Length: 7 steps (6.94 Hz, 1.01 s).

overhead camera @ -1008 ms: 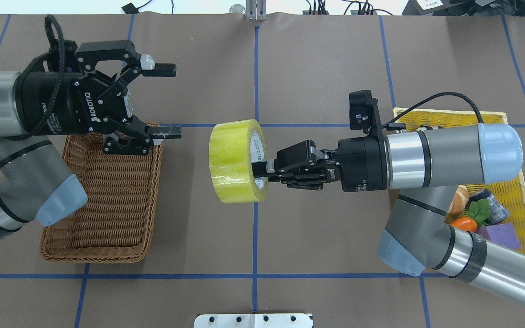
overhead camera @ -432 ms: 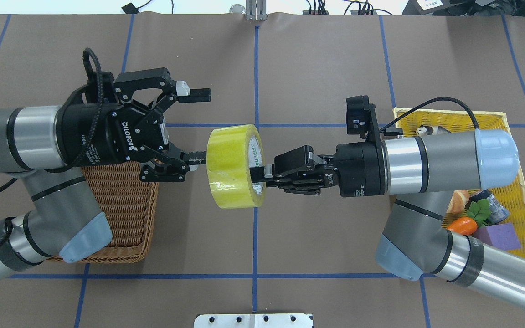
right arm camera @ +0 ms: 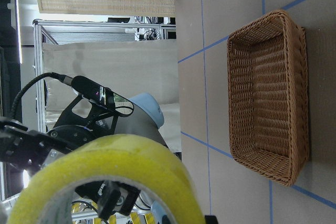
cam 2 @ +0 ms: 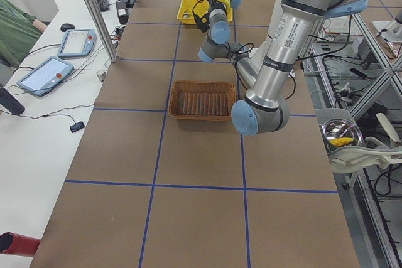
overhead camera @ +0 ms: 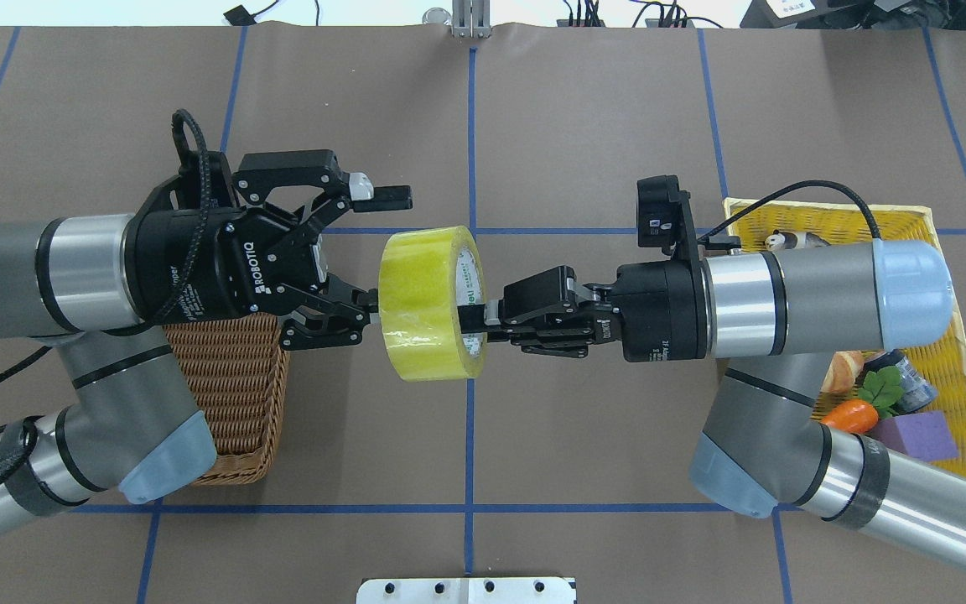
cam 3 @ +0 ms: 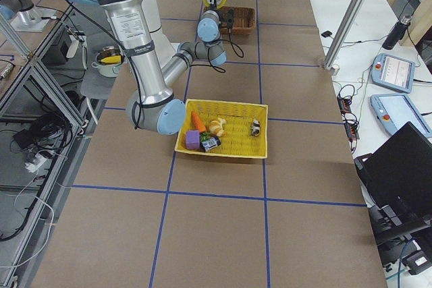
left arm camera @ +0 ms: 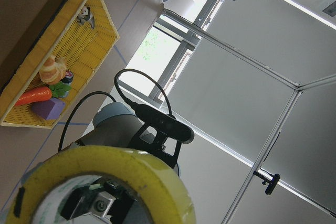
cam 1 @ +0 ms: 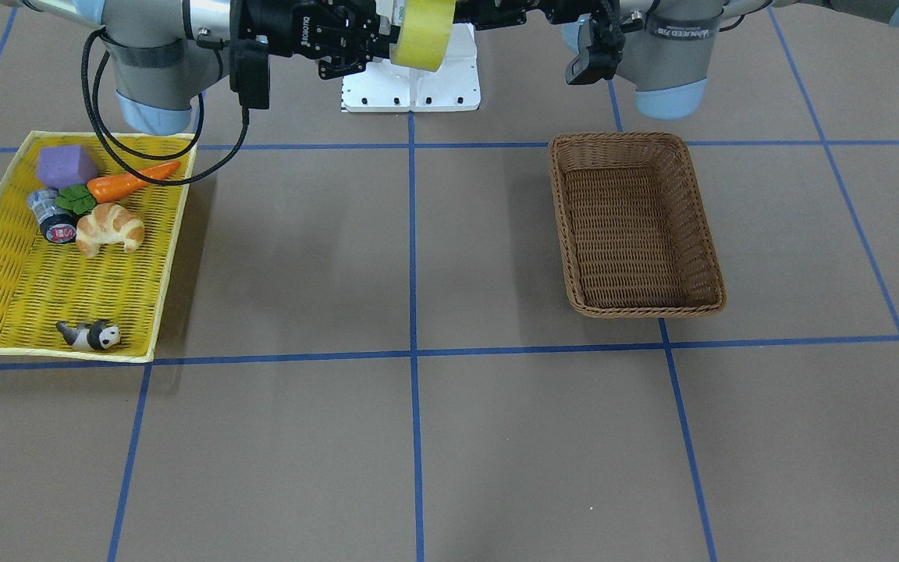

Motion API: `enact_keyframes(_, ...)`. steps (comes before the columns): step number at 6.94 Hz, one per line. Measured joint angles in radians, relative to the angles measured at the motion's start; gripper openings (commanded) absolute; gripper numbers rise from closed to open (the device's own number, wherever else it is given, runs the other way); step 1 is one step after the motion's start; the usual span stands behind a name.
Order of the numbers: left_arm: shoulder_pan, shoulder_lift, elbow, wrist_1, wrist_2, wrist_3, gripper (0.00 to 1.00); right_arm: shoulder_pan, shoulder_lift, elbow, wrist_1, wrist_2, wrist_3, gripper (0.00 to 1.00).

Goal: Move tape to another basket

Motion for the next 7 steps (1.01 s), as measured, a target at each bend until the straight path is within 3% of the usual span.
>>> enact_keyframes(5,0.05,0.013,-0.005,-0.032,-0.008,0.019,0.0,0.007,-0.015,0.002,0.002,-0.011,0.026,1.0)
enact_keyframes(7,0.044,0.025,-0.006,-0.055,-0.038,0.033,0.0,0.11,-0.081,-0.005,-0.003,0.12,-0.05,1.0)
